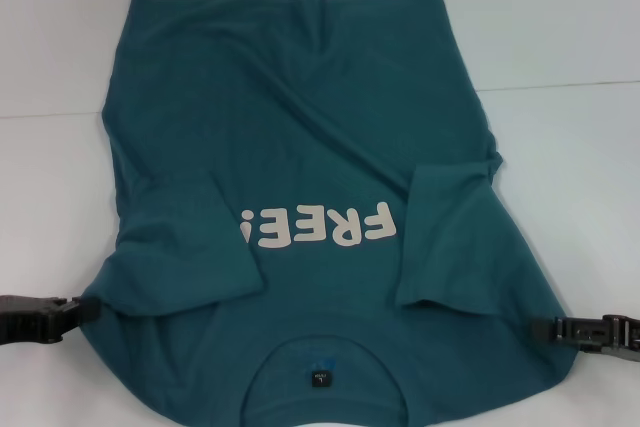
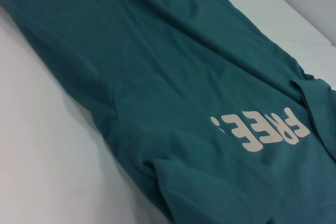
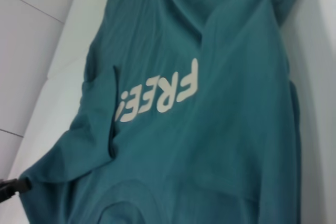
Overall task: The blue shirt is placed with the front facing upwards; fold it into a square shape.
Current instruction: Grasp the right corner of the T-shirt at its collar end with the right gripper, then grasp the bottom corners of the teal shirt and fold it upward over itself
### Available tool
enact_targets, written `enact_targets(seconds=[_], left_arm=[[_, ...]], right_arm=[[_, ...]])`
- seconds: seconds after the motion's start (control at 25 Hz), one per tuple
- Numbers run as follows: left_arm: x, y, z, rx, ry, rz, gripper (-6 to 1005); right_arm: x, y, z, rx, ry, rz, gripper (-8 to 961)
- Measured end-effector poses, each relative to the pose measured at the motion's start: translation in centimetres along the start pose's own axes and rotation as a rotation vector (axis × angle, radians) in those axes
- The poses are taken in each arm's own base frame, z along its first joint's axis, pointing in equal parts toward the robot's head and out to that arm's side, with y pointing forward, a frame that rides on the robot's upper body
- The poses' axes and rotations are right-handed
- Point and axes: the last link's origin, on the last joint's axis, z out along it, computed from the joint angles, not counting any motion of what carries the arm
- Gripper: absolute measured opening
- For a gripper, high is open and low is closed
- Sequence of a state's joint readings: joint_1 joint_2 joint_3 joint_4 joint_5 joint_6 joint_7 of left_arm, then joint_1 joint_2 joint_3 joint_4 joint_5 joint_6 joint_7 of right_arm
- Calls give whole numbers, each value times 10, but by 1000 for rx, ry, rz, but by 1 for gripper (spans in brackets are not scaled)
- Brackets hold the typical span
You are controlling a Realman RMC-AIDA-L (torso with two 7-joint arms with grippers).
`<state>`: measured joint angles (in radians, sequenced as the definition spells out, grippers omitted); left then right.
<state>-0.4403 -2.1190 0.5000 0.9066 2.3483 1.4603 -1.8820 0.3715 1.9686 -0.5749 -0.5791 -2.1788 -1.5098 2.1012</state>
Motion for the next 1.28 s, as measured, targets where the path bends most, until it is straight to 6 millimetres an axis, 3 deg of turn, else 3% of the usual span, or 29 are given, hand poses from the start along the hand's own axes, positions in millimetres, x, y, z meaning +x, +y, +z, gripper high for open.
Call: enact_targets(seconds=[0.4, 0.6, 0.84, 1.28], left_arm=[[-1, 0, -1, 2, 0, -3, 9], [0, -1, 0, 3, 0, -2, 9], [1, 0, 0, 3, 2, -4, 10], [3, -7, -10, 26, -3, -133, 10]], right_arm=[[-2, -2, 0, 24, -6, -8, 498], [-2, -2, -1, 26, -7, -6, 245], [-2, -4, -2, 32, -9, -5, 36], [11, -9, -22, -7, -122, -17, 35]])
